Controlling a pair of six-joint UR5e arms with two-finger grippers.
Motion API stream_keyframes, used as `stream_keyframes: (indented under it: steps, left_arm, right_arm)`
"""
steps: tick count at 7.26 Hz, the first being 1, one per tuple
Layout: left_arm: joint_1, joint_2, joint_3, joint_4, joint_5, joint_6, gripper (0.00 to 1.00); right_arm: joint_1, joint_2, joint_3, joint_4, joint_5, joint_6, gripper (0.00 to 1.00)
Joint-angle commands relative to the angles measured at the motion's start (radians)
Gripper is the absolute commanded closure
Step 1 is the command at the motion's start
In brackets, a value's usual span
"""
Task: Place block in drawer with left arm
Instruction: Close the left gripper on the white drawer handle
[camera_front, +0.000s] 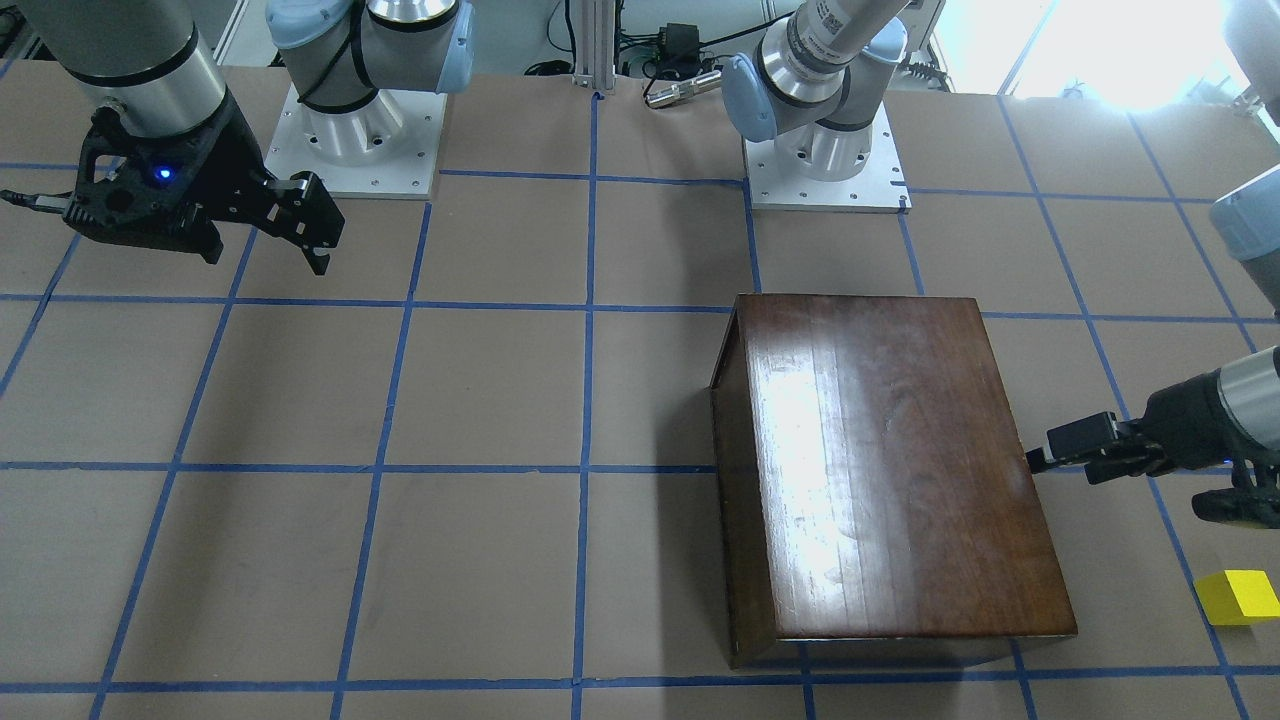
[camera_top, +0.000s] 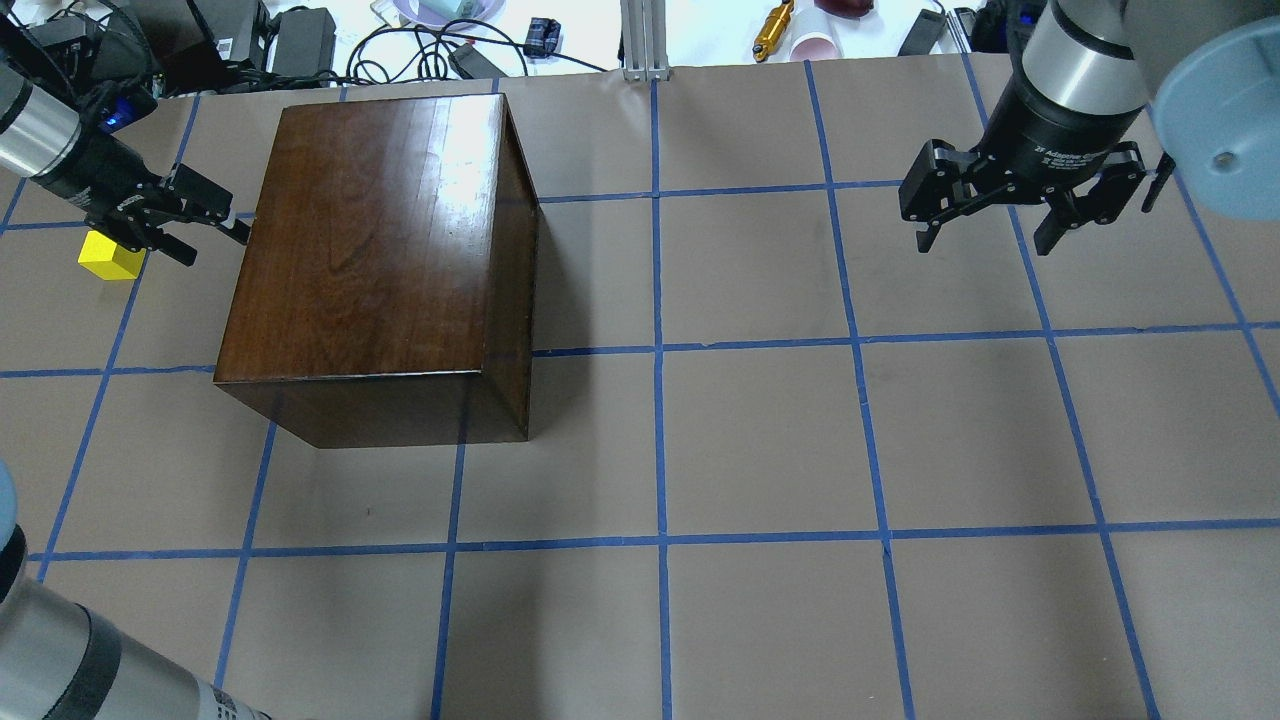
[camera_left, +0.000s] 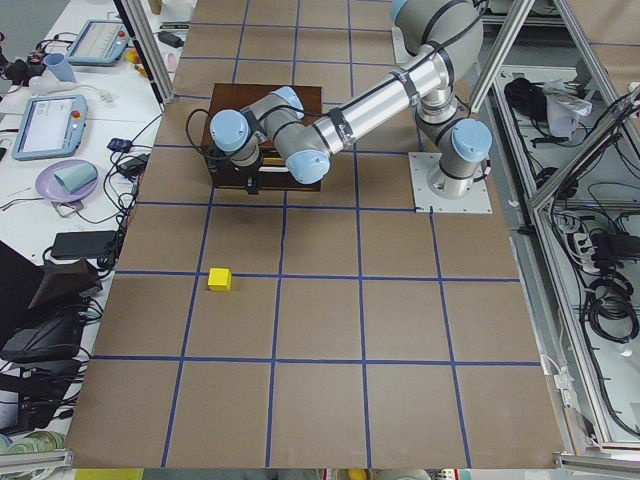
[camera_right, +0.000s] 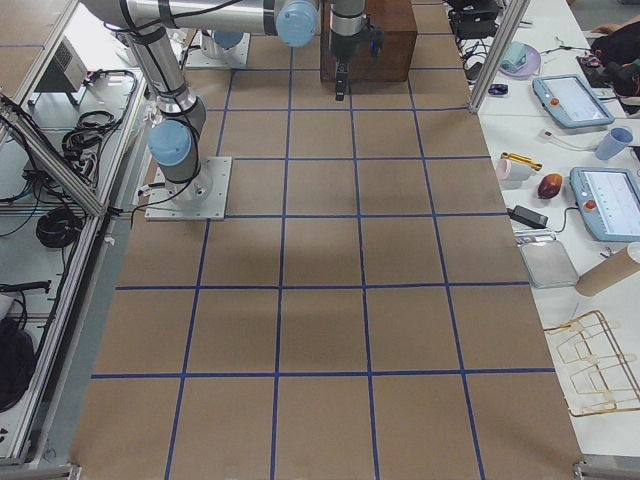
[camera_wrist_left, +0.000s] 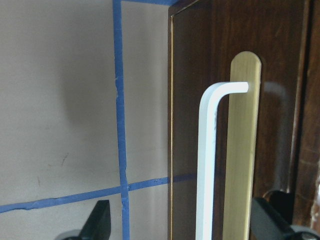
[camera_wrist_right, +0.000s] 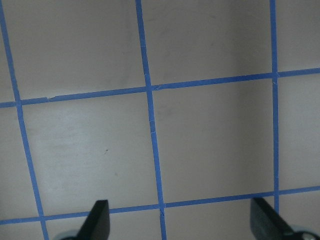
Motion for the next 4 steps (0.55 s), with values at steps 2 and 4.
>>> stream_keyframes:
  steps: [2,4]
  left_arm:
    - [0.0,-0.03,0.0,0.012,-0.003,0.0,0.0]
    - [0.0,-0.046,-0.003,0.013,-0.004,-0.002,0.0]
  right_arm:
    - [0.0,0.0,0.0,0.0,0.0,0.0,0.0]
    - [0.0,0.0,0.0,0.0,-0.001,0.0,0.0]
